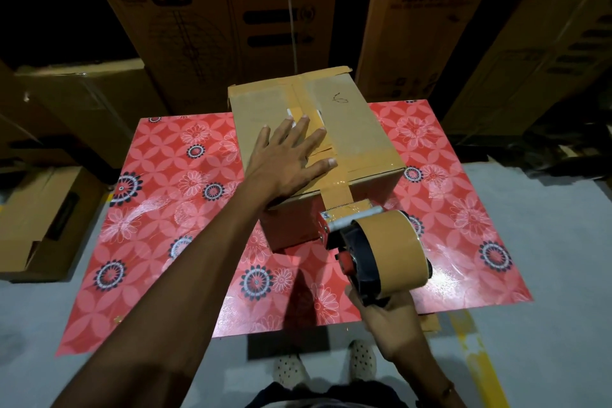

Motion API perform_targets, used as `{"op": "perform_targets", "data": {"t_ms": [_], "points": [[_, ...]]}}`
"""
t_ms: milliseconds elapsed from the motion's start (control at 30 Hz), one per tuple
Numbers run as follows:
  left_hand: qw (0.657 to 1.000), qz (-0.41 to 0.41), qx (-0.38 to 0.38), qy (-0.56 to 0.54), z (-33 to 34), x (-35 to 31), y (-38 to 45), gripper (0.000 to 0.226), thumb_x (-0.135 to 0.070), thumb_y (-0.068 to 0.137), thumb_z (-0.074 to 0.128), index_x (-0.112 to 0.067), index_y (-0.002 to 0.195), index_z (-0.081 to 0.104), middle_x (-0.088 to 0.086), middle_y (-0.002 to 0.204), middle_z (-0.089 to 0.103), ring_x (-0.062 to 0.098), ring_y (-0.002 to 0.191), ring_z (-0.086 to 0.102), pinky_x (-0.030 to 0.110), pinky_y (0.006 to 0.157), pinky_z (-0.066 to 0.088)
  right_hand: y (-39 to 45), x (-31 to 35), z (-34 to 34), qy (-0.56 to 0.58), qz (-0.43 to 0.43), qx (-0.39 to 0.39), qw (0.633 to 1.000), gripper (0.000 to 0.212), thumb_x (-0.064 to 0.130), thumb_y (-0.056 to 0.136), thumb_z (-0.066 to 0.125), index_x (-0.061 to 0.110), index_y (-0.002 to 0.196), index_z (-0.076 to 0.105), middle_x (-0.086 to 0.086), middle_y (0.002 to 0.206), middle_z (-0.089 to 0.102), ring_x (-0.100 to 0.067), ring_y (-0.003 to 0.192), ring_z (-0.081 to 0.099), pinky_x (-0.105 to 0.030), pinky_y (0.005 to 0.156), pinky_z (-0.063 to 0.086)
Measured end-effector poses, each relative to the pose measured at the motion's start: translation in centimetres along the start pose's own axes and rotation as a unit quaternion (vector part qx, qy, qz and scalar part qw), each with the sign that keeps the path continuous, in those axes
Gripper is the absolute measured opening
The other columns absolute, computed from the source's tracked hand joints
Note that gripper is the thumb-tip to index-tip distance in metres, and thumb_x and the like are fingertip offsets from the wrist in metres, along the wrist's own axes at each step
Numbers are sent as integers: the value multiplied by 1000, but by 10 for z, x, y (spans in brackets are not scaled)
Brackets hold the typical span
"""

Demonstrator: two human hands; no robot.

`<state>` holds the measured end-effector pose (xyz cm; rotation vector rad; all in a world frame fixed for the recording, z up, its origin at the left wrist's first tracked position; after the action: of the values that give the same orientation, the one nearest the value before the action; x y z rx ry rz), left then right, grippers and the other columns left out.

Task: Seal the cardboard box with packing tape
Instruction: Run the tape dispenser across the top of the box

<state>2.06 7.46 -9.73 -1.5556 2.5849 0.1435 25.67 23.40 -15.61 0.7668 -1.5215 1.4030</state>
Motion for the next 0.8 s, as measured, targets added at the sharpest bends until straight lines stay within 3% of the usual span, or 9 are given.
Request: {"op": "perform_targets", "data": {"t_ms": [33,300,433,567,633,700,800], "points": [[1000,0,-1,0,0,0,0,81,-81,87,7,-41,158,10,-2,170,0,22,156,-2,56,122,0,-7,1,-5,-17,-17,35,999,45,-17,86,64,19,62,50,14,36,54,8,39,53,-5,46,40],[1000,3,1,6,1,3,3,81,-81,87,7,-41,158,9,-1,170,1,23,156,-1,56,122,1,-16,23,8,-98,-36,-18,994,62,-5,89,67,26,37,53,14,34,50,5,32,49,-4,41,34],[1000,3,11,10,1,4,4,86,-84,83,3,-42,158,8,-2,170,0,23,156,-2,57,122,0,-24,0,-1,-108,8,-27,994,42,4,90,68,26,57,54,18,35,53,6,39,54,-6,45,40],[1000,3,8,9,1,3,3,85,-83,84,3,-42,158,7,-2,170,-1,22,156,-3,57,122,-2,-25,-17,-10,-126,30,-35,991,35,24,84,75,25,57,53,14,44,52,1,52,51,-9,53,44],[1000,2,6,10,2,4,4,84,-83,85,3,-42,158,7,-2,170,-1,22,156,-3,57,122,-3,-22,-18,-8,-126,32,-33,991,33,21,84,76,23,59,54,14,43,52,1,51,51,-11,55,43],[1000,4,6,13,2,4,4,83,-83,85,4,-42,158,7,-2,170,-1,22,156,-3,57,122,-2,-19,-12,-4,-100,12,-24,995,32,6,86,74,23,64,57,15,41,54,4,45,51,-12,54,40],[1000,5,3,13,2,4,2,85,-83,84,3,-41,158,7,-2,170,-1,22,156,-2,57,122,-2,-13,-8,-1,-104,7,-12,994,46,3,88,72,26,54,52,17,38,52,5,39,48,-15,54,35]]}}
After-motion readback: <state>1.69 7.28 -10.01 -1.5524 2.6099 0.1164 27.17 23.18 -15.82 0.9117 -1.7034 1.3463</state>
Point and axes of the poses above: each hand's wrist, its own y-axis towards the middle knuckle, its own z-axis out of the palm, x = y × z, the point moved 4 cm from there along y, towards the middle knuckle
